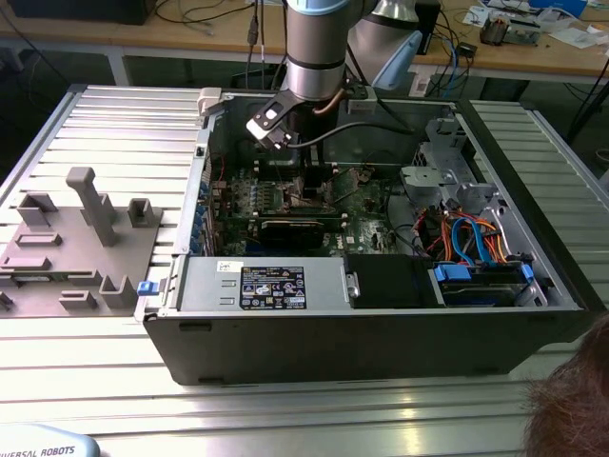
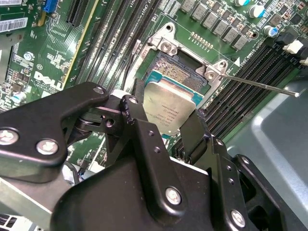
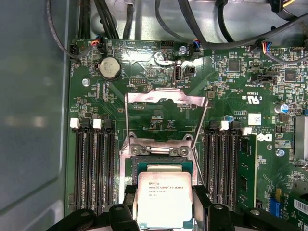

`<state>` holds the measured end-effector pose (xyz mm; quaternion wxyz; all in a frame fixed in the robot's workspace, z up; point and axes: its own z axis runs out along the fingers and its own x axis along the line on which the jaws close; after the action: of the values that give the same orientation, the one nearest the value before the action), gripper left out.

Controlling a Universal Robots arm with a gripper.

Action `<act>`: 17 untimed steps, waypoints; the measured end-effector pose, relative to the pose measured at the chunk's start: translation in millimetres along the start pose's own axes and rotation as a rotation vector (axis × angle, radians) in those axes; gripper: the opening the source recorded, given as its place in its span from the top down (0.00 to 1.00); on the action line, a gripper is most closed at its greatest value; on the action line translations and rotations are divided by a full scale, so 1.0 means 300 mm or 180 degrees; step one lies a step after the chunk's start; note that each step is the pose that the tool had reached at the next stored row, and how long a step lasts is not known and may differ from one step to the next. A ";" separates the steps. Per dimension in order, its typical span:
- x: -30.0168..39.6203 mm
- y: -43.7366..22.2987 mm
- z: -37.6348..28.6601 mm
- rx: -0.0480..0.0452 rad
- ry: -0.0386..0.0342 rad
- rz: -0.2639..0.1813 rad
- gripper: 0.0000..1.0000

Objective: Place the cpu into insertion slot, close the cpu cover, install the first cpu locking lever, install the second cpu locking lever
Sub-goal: 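Place the cpu into insertion slot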

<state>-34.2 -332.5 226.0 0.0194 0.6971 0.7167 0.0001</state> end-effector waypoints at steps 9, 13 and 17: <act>0.009 0.000 0.004 0.0000 0.0000 0.0000 0.46; 0.012 0.000 0.007 0.0000 0.0000 0.0000 0.46; 0.018 0.000 0.010 0.0000 0.0000 0.0000 0.46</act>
<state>-34.2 -327.3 222.7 0.0194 0.6971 0.7167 0.0001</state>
